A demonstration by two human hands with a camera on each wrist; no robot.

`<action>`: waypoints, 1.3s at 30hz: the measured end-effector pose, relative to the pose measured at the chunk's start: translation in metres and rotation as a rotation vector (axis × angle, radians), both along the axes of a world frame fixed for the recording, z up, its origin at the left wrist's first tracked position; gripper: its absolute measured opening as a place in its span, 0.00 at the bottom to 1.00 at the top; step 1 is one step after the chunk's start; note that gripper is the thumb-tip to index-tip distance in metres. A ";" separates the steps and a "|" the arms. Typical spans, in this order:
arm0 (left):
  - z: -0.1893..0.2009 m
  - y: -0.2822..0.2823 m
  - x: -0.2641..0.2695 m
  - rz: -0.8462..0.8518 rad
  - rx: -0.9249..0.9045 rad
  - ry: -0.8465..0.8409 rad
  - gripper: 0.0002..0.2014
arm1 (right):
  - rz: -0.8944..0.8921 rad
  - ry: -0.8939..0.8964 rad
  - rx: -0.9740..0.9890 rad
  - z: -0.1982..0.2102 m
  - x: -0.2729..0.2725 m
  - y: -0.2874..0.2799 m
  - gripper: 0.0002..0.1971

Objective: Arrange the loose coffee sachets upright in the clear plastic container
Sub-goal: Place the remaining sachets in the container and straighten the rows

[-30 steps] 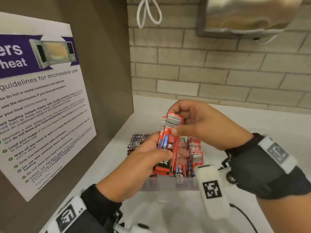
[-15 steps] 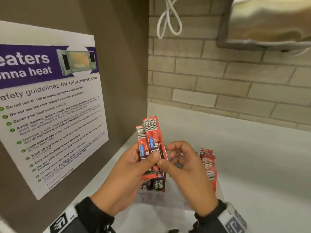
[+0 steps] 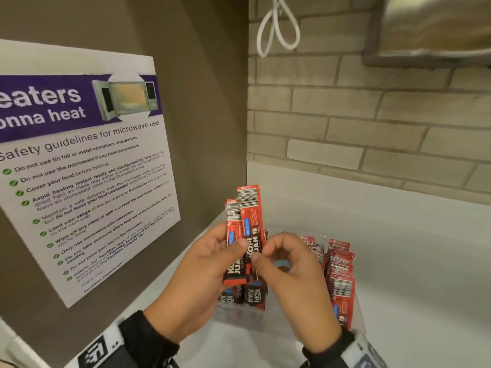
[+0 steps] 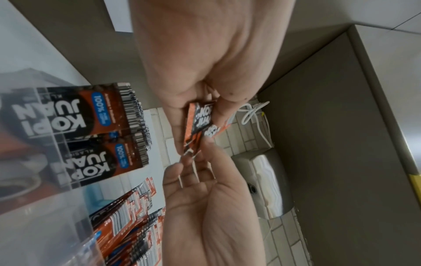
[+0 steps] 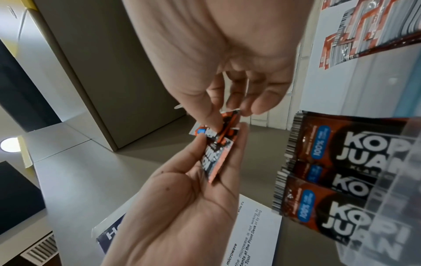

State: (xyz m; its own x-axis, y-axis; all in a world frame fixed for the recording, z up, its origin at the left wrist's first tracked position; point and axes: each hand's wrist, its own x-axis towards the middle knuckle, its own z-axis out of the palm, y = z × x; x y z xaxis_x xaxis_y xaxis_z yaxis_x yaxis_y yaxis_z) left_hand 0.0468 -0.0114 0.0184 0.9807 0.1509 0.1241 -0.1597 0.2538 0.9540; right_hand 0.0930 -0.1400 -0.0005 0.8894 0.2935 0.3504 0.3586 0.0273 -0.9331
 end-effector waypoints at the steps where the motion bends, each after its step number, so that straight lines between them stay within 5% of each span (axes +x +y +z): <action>1: 0.001 0.000 0.000 -0.001 0.010 -0.012 0.14 | 0.008 -0.002 0.036 0.001 -0.001 0.000 0.12; 8: 0.002 0.000 0.000 0.024 -0.002 -0.068 0.14 | -0.015 -0.056 0.201 0.004 -0.009 0.003 0.24; 11: 0.001 0.000 0.000 0.005 -0.053 -0.088 0.10 | -0.100 -0.352 -0.042 0.005 -0.012 0.002 0.19; 14: 0.003 0.002 0.000 -0.023 -0.073 -0.061 0.13 | -0.099 -0.441 -0.185 0.006 -0.014 0.004 0.19; 18: 0.006 0.006 0.000 0.025 -0.083 -0.061 0.14 | -0.064 -0.324 -0.141 0.009 -0.014 0.002 0.15; 26: 0.005 0.003 -0.003 0.109 -0.078 -0.083 0.15 | 0.147 0.192 0.076 0.010 -0.007 -0.001 0.08; 33: 0.024 0.028 -0.007 0.223 0.036 -0.122 0.14 | 0.119 0.200 0.115 0.020 0.003 -0.020 0.10; 39: 0.010 0.022 -0.019 0.074 0.193 0.011 0.12 | 0.013 0.178 0.360 0.025 0.004 -0.022 0.13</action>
